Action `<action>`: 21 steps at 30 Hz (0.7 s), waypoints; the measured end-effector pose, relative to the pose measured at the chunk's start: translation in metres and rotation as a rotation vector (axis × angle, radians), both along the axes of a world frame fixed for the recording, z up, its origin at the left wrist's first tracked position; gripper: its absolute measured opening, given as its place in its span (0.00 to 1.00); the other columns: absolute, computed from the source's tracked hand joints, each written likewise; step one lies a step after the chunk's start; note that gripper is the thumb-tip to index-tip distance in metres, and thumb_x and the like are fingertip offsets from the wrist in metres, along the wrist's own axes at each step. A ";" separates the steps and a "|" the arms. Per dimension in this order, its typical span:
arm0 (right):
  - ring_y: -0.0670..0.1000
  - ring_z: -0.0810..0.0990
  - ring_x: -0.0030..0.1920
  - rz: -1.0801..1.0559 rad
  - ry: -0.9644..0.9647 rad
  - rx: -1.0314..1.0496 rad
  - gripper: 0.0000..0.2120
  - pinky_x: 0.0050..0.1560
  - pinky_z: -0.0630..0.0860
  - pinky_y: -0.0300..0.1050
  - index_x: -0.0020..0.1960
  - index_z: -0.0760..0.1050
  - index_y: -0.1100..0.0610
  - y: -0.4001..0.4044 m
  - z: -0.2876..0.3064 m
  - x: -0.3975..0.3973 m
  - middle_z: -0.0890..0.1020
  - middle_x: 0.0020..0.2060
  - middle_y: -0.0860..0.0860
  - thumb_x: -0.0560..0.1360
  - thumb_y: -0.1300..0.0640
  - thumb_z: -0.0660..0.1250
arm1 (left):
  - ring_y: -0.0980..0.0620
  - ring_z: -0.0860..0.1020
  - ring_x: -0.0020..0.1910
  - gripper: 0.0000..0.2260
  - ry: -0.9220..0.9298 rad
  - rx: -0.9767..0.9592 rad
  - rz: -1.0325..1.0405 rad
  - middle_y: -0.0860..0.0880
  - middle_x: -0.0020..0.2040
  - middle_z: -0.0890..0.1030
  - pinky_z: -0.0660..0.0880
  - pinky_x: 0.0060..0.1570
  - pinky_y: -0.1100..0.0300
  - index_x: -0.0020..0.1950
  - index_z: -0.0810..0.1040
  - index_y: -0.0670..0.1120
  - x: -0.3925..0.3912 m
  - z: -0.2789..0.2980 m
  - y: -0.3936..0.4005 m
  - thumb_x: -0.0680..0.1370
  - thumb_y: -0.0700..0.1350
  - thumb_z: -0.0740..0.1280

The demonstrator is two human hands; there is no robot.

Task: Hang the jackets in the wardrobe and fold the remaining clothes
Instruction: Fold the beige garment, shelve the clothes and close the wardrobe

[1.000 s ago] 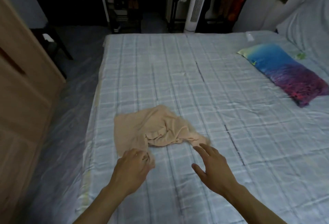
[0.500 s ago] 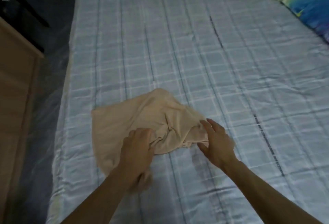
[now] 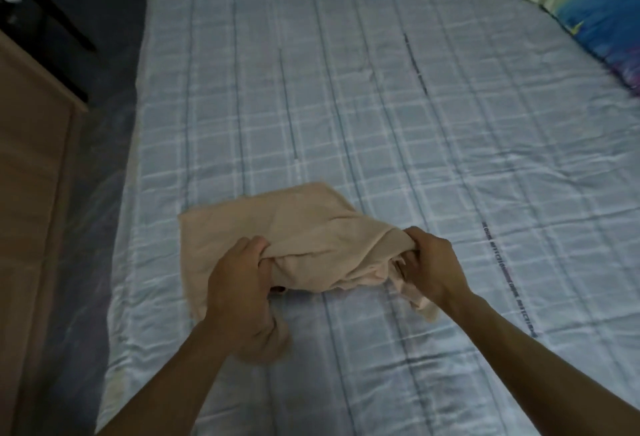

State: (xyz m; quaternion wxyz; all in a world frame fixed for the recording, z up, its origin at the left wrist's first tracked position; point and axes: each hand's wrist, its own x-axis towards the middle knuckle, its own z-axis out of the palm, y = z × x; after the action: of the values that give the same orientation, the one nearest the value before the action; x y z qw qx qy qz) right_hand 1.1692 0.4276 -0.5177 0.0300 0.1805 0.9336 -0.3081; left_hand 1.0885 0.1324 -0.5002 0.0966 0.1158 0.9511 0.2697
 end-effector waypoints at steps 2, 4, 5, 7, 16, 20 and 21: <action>0.51 0.78 0.34 -0.034 0.079 -0.017 0.04 0.34 0.73 0.46 0.45 0.77 0.59 -0.004 0.038 0.006 0.81 0.34 0.51 0.73 0.65 0.65 | 0.43 0.78 0.44 0.05 0.042 0.055 -0.014 0.44 0.46 0.79 0.74 0.45 0.49 0.51 0.80 0.41 0.008 0.037 -0.004 0.78 0.36 0.66; 0.48 0.76 0.32 -0.044 0.137 -0.030 0.03 0.32 0.69 0.37 0.42 0.74 0.58 -0.010 0.080 0.016 0.79 0.32 0.48 0.74 0.62 0.62 | 0.44 0.77 0.43 0.04 0.073 0.101 -0.022 0.44 0.44 0.80 0.72 0.44 0.50 0.49 0.79 0.42 0.015 0.073 -0.009 0.78 0.36 0.65; 0.46 0.74 0.31 -0.050 0.165 -0.028 0.04 0.30 0.66 0.33 0.40 0.72 0.57 -0.012 0.102 0.023 0.77 0.31 0.47 0.73 0.61 0.60 | 0.45 0.77 0.42 0.04 0.090 0.131 -0.020 0.45 0.42 0.80 0.72 0.43 0.50 0.47 0.79 0.42 0.019 0.092 -0.011 0.78 0.36 0.65; 0.48 0.75 0.31 -0.087 0.219 -0.040 0.06 0.30 0.67 0.34 0.39 0.70 0.57 -0.015 0.146 0.039 0.76 0.30 0.48 0.74 0.63 0.60 | 0.47 0.77 0.40 0.04 0.125 0.194 -0.012 0.47 0.40 0.80 0.72 0.40 0.51 0.46 0.78 0.44 0.028 0.131 -0.018 0.78 0.37 0.65; 0.37 0.78 0.37 -0.173 0.510 0.068 0.06 0.34 0.69 0.28 0.46 0.75 0.53 -0.033 0.324 0.174 0.80 0.33 0.45 0.72 0.62 0.67 | 0.53 0.79 0.39 0.05 0.200 0.412 -0.104 0.54 0.39 0.82 0.77 0.41 0.53 0.46 0.80 0.52 0.105 0.250 -0.034 0.78 0.42 0.66; 0.41 0.78 0.37 -0.204 0.535 0.125 0.08 0.35 0.70 0.34 0.44 0.73 0.51 -0.038 0.354 0.236 0.80 0.34 0.47 0.72 0.64 0.67 | 0.55 0.79 0.36 0.04 0.222 0.431 -0.145 0.56 0.37 0.80 0.78 0.38 0.53 0.47 0.77 0.54 0.155 0.273 -0.040 0.78 0.45 0.66; 0.42 0.78 0.37 -0.208 0.535 0.130 0.09 0.37 0.72 0.37 0.44 0.73 0.51 -0.038 0.357 0.250 0.81 0.34 0.47 0.72 0.64 0.67 | 0.55 0.79 0.36 0.03 0.231 0.420 -0.158 0.56 0.36 0.80 0.78 0.38 0.53 0.47 0.76 0.54 0.166 0.277 -0.042 0.78 0.45 0.66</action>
State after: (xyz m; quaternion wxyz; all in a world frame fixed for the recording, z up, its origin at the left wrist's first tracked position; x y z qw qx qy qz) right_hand 1.4192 0.3892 -0.1608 -0.2604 0.1891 0.9026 -0.2858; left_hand 1.2543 0.0901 -0.2228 -0.0180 0.2374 0.8668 0.4381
